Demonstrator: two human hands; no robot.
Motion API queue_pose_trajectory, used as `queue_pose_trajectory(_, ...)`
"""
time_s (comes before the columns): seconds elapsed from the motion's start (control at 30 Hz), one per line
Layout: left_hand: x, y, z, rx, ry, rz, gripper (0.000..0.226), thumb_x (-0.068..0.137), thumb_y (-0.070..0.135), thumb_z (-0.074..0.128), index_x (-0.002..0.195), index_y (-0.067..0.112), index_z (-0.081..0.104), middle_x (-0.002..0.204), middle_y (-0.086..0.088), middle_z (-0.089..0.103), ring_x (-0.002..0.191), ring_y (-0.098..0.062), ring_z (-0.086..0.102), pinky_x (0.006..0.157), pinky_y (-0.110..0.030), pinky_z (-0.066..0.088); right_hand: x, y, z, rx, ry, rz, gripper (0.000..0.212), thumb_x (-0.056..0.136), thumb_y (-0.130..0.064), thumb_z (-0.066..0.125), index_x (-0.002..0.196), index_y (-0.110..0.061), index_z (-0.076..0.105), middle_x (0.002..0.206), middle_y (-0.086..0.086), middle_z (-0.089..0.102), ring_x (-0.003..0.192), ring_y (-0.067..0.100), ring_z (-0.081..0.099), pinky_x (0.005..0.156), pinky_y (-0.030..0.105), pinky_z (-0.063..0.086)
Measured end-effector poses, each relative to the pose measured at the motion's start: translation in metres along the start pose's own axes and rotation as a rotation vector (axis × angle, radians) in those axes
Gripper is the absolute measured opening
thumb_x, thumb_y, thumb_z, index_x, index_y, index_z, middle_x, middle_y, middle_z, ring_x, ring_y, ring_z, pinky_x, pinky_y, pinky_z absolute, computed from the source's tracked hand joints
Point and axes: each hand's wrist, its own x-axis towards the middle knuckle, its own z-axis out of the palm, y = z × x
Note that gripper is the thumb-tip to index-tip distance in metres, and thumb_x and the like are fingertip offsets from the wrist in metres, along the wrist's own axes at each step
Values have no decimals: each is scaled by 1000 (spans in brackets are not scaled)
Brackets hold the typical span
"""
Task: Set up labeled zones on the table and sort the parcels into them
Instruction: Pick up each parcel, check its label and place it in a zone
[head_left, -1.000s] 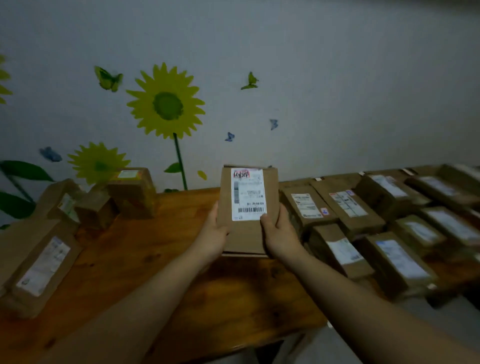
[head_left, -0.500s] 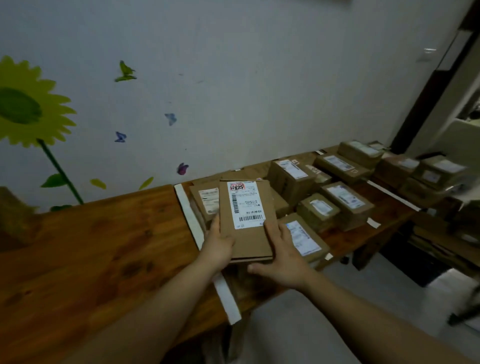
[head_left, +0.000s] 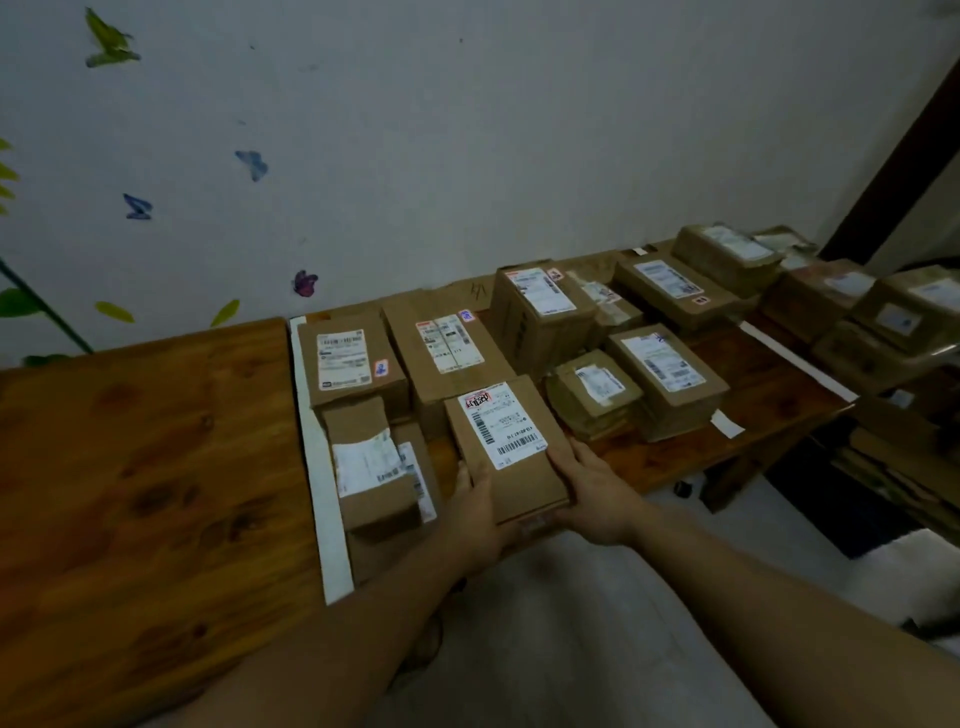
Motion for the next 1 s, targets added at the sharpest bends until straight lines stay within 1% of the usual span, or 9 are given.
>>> queue_pose_trajectory(0.17,16,-1,7,25,-31,-48,117,75,60,66,148,27,-19,157,0,-21,144,-29,10,116,-45,24,13,11,5,-18,-93,98,103,85,-40,69,154,-28,-7,162,6,-10,148,31,7,117,40,22)
queue_pose_trajectory(0.23,16,2,0,57,-37,-66,111,78,59,64,150,27,-15,157,-1,-20,146,-29,4,117,-45,21,17,7,-1,-56,-130,127,109,80,-46,72,154,-27,-6,161,7,-12,148,32,4,118,42,21)
queue_pose_trajectory(0.27,14,5,-8,86,-22,-68,105,81,55,62,151,26,-11,158,-1,-18,146,-28,1,118,-45,19,18,2,-6,-84,-130,128,108,79,-49,71,154,-28,-3,161,6,-12,148,32,4,118,43,21)
queue_pose_trajectory(0.37,0,13,-47,114,69,-31,92,86,50,59,151,28,-1,159,-1,-12,147,-26,-2,118,-46,14,24,-27,-27,-104,-79,79,92,83,-46,64,154,-29,8,162,4,-2,147,31,8,117,43,19)
queue_pose_trajectory(0.5,-27,-4,-110,98,170,-13,89,86,52,58,151,29,3,160,-2,-6,147,-24,-3,119,-46,11,35,-99,-46,-141,-15,-81,80,87,-49,59,153,-33,17,162,4,9,146,32,14,115,48,23)
queue_pose_trajectory(0.6,-56,-40,-152,125,290,-69,88,85,54,57,152,26,7,160,-3,-1,147,-24,0,119,-43,11,43,-162,-41,-171,3,-186,76,86,-49,59,151,-35,22,161,6,13,145,31,18,114,46,23)
queue_pose_trajectory(0.73,-122,-112,-213,145,398,-244,86,87,52,56,152,23,7,160,-8,-5,147,-25,-6,117,-34,4,52,-256,-15,-216,-49,-301,80,86,-52,59,153,-29,21,162,6,9,148,29,13,116,42,19)
queue_pose_trajectory(0.83,-182,-182,-261,160,465,-353,86,88,53,54,152,22,6,160,-10,-4,147,-28,-5,117,-33,4,54,-337,15,-257,-68,-410,81,87,-52,59,153,-26,22,161,8,11,147,29,15,116,38,20)
queue_pose_trajectory(1.0,-283,-304,-332,118,581,-513,87,88,54,54,152,20,7,159,-11,-2,147,-29,-2,117,-34,7,54,-477,81,-306,-94,-516,82,88,-60,54,154,-26,19,162,7,9,148,27,11,118,40,19)
